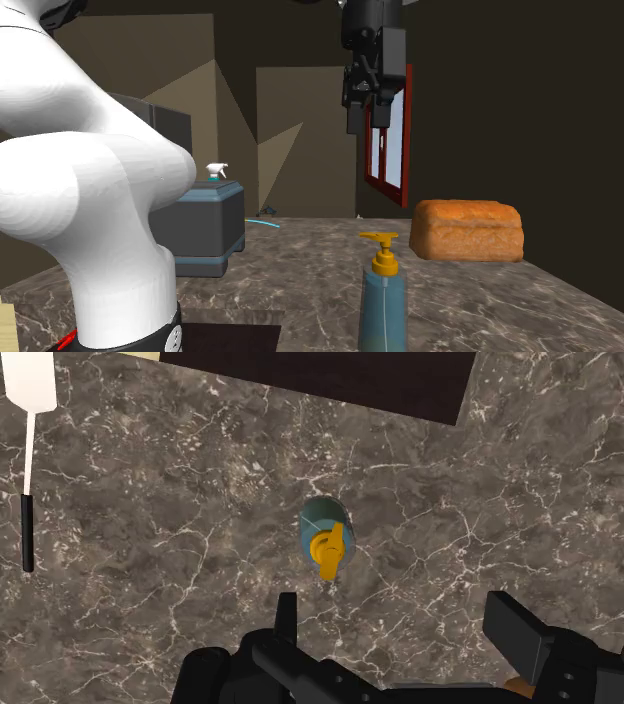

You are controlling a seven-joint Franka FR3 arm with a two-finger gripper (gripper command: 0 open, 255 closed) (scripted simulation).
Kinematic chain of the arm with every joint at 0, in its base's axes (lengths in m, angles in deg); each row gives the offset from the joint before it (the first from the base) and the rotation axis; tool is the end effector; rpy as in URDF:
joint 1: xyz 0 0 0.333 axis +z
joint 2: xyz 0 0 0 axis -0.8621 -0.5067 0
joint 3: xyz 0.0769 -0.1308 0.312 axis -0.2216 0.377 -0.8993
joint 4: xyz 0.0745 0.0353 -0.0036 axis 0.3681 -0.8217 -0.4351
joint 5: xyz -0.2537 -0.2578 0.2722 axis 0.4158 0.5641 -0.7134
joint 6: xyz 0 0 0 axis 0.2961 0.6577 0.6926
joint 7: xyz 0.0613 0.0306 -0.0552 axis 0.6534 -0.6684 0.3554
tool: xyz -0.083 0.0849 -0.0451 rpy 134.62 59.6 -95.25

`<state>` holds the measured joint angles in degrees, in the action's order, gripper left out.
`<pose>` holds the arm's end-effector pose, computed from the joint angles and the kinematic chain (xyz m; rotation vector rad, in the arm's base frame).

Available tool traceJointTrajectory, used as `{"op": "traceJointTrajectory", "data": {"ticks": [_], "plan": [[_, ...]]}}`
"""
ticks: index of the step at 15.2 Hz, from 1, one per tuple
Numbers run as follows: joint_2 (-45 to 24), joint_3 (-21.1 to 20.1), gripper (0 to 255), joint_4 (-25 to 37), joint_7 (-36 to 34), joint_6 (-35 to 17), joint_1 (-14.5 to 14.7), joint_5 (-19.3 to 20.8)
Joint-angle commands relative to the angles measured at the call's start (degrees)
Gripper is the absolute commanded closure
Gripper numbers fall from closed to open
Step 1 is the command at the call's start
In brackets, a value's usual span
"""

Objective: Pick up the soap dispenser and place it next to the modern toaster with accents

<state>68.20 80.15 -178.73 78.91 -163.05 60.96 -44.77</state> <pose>0.3605 0.0429 0.5490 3.1071 0.3456 -0.0581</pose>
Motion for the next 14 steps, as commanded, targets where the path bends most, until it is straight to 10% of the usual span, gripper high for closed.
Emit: {"op": "traceJointTrajectory", "data": {"ticks": [1, 14], "plan": [[0.0, 0.0, 0, 0.0, 0.0, 0.0, 0.0, 0.0], [-4.2, 2.8, 0, -18.1, 9.0, -25.2, 1.3, 1.8]]}}
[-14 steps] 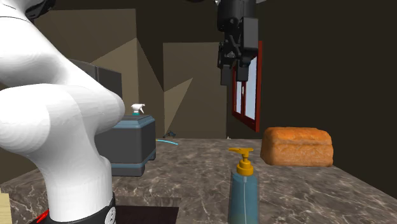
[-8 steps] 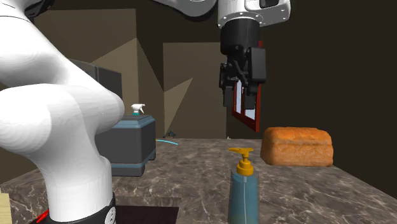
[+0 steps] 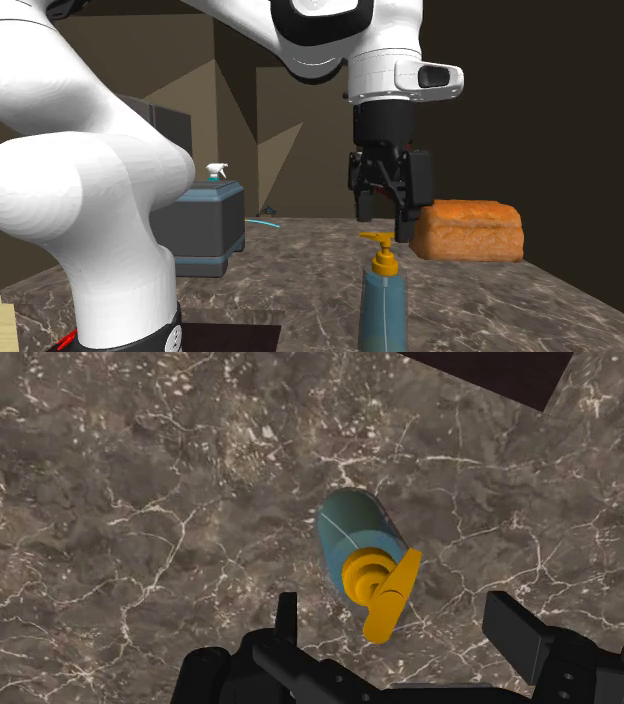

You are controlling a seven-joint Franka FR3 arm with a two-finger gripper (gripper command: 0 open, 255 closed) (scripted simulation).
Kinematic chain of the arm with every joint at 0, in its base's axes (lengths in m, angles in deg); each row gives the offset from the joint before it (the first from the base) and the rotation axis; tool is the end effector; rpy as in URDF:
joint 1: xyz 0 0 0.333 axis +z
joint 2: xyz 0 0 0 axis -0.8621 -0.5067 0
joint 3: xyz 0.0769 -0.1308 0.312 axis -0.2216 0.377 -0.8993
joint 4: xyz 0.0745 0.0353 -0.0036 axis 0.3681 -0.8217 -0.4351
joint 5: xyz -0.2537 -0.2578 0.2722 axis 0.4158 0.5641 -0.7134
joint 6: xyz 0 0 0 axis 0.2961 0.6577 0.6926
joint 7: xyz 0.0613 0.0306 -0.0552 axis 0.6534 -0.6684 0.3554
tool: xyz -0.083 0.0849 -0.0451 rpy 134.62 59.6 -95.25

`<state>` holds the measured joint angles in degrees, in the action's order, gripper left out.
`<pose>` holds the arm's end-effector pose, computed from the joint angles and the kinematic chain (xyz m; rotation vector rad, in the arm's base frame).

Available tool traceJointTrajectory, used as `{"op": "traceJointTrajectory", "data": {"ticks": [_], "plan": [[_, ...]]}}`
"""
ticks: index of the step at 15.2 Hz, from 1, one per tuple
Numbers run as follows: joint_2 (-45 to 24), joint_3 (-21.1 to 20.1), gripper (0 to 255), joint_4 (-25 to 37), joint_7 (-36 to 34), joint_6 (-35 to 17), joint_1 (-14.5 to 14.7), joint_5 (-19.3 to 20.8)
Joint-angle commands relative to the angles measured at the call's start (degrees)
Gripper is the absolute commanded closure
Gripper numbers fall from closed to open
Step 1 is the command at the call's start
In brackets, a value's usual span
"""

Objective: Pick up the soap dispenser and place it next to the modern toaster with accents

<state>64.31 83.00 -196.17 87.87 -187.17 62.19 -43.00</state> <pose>0.3712 0.0249 0.3984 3.0753 0.5699 0.0182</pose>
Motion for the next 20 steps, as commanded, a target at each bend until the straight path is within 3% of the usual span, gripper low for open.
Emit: {"op": "traceJointTrajectory", "data": {"ticks": [1, 4, 12, 13, 20], "plan": [[-0.7, 0.0, 0, -1.3, 0.0, -2.0, 0.0, 0.0], [-1.7, -0.1, 0, -2.7, 0.0, -4.5, 0.0, 0.0], [-1.7, -0.1, 0, -2.6, 0.0, -4.4, 0.0, 0.0], [-1.7, -0.1, 255, -2.6, 0.0, -4.4, 0.0, 0.0], [-1.7, -0.1, 255, -2.6, 0.0, -4.4, 0.0, 0.0]]}}
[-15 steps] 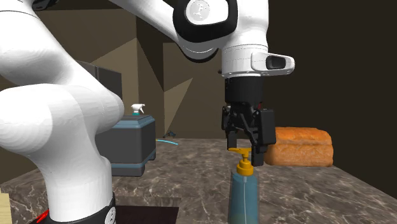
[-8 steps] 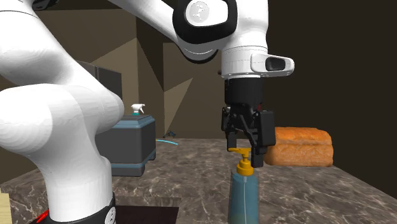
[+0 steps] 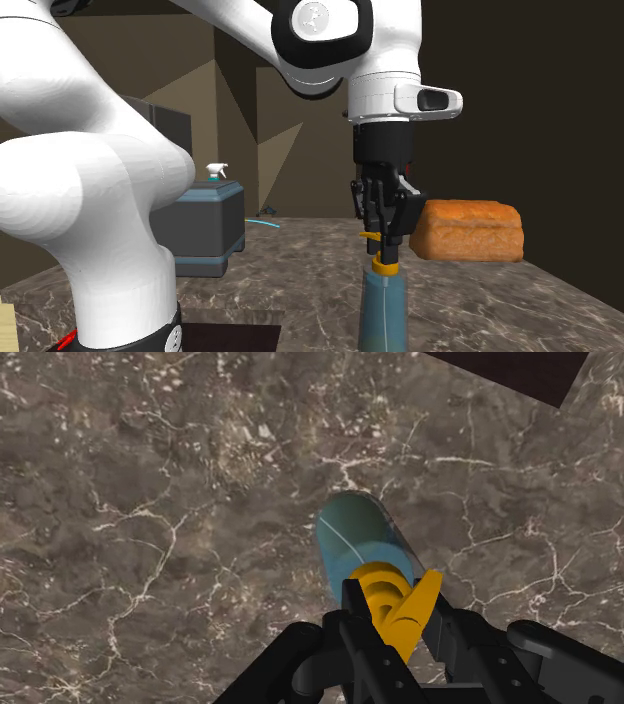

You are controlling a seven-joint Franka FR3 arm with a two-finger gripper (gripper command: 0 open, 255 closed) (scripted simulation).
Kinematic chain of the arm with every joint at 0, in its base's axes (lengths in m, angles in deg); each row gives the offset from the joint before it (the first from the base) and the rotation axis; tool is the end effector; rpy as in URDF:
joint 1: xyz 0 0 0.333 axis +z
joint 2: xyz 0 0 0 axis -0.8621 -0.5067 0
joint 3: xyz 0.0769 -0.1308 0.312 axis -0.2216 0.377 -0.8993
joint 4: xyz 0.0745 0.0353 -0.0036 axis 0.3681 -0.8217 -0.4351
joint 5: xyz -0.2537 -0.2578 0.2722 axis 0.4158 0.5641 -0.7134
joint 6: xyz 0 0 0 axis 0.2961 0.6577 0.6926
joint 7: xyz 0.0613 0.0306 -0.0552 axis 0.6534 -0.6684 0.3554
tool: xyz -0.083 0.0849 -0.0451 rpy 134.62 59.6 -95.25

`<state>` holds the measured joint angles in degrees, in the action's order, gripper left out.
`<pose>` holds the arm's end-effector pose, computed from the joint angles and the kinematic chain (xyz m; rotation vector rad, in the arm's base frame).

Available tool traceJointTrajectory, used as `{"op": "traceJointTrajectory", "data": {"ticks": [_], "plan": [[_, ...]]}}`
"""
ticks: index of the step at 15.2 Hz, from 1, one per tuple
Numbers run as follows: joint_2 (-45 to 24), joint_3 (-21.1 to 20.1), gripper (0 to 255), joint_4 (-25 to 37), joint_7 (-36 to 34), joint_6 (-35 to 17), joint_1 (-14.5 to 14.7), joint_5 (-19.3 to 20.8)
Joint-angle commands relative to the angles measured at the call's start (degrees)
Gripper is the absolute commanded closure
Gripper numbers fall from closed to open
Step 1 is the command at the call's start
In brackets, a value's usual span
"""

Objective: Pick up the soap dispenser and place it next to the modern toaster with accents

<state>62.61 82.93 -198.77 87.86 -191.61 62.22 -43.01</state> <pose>0.3700 0.0251 0.3709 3.0744 0.5722 0.0219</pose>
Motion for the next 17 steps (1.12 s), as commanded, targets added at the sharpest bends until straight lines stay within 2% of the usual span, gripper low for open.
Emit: {"op": "traceJointTrajectory", "data": {"ticks": [1, 17], "plan": [[0.0, 0.0, 255, 0.0, 0.0, 0.0, 0.0, 0.0], [3.9, 0.2, 255, 9.3, 0.2, 13.2, 0.0, 0.0]]}}
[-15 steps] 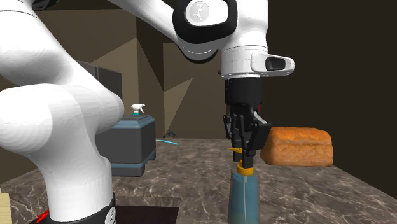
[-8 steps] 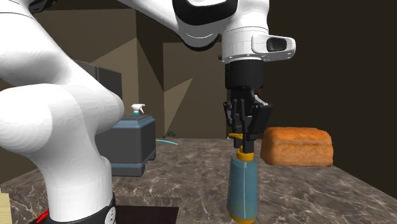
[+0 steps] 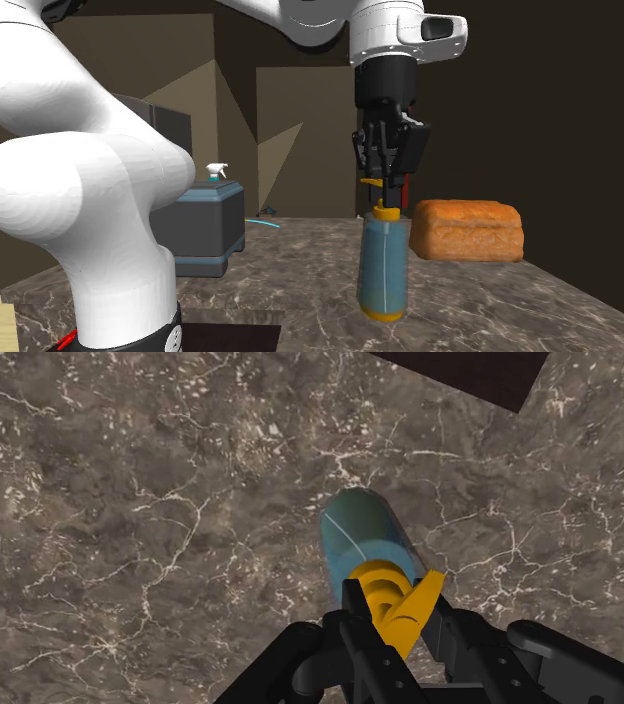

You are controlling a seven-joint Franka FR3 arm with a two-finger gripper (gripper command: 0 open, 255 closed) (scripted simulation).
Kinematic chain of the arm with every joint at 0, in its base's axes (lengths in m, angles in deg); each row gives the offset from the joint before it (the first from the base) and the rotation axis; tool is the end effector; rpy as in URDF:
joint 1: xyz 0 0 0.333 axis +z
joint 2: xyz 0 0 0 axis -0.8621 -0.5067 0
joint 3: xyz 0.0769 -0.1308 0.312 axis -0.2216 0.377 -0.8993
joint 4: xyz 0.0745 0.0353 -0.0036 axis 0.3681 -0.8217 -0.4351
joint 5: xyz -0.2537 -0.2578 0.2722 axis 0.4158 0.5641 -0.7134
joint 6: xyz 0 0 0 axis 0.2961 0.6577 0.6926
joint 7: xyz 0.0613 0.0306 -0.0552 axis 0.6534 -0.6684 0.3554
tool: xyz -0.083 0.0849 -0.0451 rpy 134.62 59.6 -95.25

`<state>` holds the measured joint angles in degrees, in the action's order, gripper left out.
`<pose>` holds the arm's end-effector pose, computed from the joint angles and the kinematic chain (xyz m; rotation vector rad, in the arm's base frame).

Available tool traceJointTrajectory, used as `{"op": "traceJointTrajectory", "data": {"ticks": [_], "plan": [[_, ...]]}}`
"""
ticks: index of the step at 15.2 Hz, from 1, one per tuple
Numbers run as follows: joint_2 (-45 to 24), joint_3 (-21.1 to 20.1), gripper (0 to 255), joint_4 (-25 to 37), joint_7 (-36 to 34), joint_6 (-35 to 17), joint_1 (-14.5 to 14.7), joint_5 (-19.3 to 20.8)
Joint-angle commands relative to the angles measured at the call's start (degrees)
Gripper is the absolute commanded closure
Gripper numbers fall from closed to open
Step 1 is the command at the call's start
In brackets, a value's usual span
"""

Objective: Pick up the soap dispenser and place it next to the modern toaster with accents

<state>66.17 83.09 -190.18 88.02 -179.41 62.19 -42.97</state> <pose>0.3749 0.0252 0.4539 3.0747 0.5720 0.0206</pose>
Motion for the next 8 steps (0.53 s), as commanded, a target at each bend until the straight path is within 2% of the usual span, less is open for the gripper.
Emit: {"op": "traceJointTrajectory", "data": {"ticks": [1, 8], "plan": [[0.5, 0.0, 255, 1.4, 0.0, 1.9, 0.0, 0.0], [0.8, 0.1, 255, 6.5, 0.1, 7.4, 0.0, 0.0]]}}
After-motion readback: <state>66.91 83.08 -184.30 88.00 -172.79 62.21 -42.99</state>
